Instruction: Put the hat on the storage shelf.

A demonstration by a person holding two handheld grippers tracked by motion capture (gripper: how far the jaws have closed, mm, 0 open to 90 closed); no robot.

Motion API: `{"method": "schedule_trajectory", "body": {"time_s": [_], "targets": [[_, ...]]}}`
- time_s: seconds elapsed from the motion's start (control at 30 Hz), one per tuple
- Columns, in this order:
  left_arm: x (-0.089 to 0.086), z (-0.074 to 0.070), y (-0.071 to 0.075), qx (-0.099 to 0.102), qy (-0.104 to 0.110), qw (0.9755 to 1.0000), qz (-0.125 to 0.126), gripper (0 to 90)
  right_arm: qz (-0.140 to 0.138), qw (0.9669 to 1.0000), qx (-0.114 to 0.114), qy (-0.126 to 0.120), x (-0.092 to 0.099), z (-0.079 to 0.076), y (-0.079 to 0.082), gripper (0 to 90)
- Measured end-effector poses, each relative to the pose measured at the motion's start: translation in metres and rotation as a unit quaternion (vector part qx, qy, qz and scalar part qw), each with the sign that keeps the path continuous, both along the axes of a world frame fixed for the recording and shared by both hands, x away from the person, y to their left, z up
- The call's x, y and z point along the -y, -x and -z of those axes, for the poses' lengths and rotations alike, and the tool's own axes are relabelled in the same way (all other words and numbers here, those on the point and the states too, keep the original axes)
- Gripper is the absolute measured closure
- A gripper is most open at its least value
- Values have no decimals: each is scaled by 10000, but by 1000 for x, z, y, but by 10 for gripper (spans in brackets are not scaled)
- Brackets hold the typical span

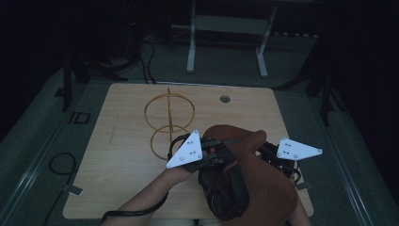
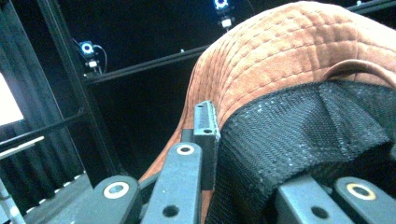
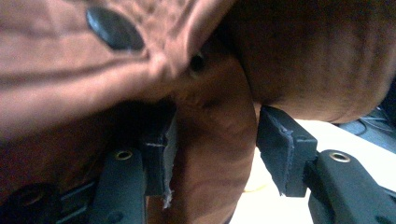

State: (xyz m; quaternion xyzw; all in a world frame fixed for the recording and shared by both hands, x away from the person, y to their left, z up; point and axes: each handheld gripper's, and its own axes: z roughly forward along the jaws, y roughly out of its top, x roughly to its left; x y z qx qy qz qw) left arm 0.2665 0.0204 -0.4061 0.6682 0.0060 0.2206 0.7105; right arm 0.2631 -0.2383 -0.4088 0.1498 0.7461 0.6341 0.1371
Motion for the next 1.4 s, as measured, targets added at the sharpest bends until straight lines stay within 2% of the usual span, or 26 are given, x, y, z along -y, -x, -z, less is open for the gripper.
{"method": "schedule_trajectory", "body": {"time_s": [0.1,0.17,0.23,0.3,0.4,0.47,0.67,0.73,0.77,0.83,1.1,1.17,1.23,1.4], "targets": [[2,-2,1,46,16,9999,-128,858,-48,9999,-31,-96,-1,-2,-2,522],[4,-2,2,20,2,10000,-90,857,-131,9998,-67,-148,-2,-4,-4,547],[7,0,3,105,-89,9998,-168,855,-102,9999,-74,-63,-4,-6,-5,584],[7,1,3,44,-34,9998,-165,855,-27,10000,-19,17,-5,-6,-5,647],[7,1,2,21,-90,9998,-192,855,-52,10000,-77,5,-6,-5,-7,767],[7,1,0,19,-121,9998,-186,855,-68,10000,-21,37,-7,-4,-6,838],[5,-1,-2,-51,-191,9998,-103,838,5,10000,-44,87,-8,-4,-2,871],[4,-2,-4,-157,-189,9997,-70,798,13,9999,-65,113,-8,-5,-2,872],[3,-4,-6,-327,-222,9992,-75,760,21,9999,-73,113,-7,-5,-1,872],[2,-5,-9,-477,-233,9986,-40,673,4,9999,-122,97,-5,-5,-1,873],[0,-14,-8,-592,-387,9964,-477,392,-31,9999,-154,21,-1,-7,-2,874],[-2,-15,-7,-539,-473,9956,-608,369,-23,9999,-136,60,-1,-7,-1,874],[-4,-16,-7,-608,-553,9939,-734,323,-15,9998,-180,39,2,-6,-2,874],[-12,-15,-8,-700,-640,9923,-800,302,142,9997,-194,-88,12,-6,-3,874]]}}
